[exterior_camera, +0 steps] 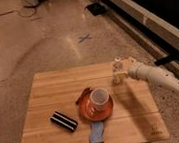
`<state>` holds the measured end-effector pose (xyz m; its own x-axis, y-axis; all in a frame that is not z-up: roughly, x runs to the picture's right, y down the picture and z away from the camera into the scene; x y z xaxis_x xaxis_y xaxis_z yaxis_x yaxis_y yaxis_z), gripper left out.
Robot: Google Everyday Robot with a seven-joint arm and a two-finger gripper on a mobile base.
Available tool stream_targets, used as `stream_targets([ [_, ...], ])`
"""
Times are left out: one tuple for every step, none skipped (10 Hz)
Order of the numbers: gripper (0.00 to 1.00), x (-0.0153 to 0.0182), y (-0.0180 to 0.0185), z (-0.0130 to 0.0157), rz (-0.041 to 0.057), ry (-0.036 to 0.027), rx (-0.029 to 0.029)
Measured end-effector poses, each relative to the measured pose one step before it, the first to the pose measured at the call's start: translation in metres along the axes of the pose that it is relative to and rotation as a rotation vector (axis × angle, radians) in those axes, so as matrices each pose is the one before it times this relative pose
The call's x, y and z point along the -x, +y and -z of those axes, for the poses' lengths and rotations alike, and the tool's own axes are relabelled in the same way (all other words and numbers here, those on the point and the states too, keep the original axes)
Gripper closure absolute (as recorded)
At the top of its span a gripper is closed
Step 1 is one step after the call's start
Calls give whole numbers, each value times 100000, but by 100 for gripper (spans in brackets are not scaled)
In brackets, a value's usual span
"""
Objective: Stand the bottle upright
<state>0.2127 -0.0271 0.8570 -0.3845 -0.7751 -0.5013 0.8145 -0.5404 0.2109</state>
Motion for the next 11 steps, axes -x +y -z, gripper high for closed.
stream_targets([
  [20, 246, 509, 101, -751, -930, 509],
  [20, 257, 676, 102, -915, -1219, 724],
  [20, 319, 667, 101, -747, -1617, 683],
  [20, 239, 457, 40, -440, -1355, 453],
  [20, 321, 502, 52, -451, -1828, 458],
  [20, 218, 203, -6, -177, -1312, -38],
  [20, -2, -30, -45, -9, -151, -111],
  [20, -1, 24, 18, 0, 2, 36],
  [20, 21, 12, 14, -26, -15, 21],
  [20, -14, -10, -12, 22, 12, -16],
  [20, -5, -11, -9, 4, -1, -21],
])
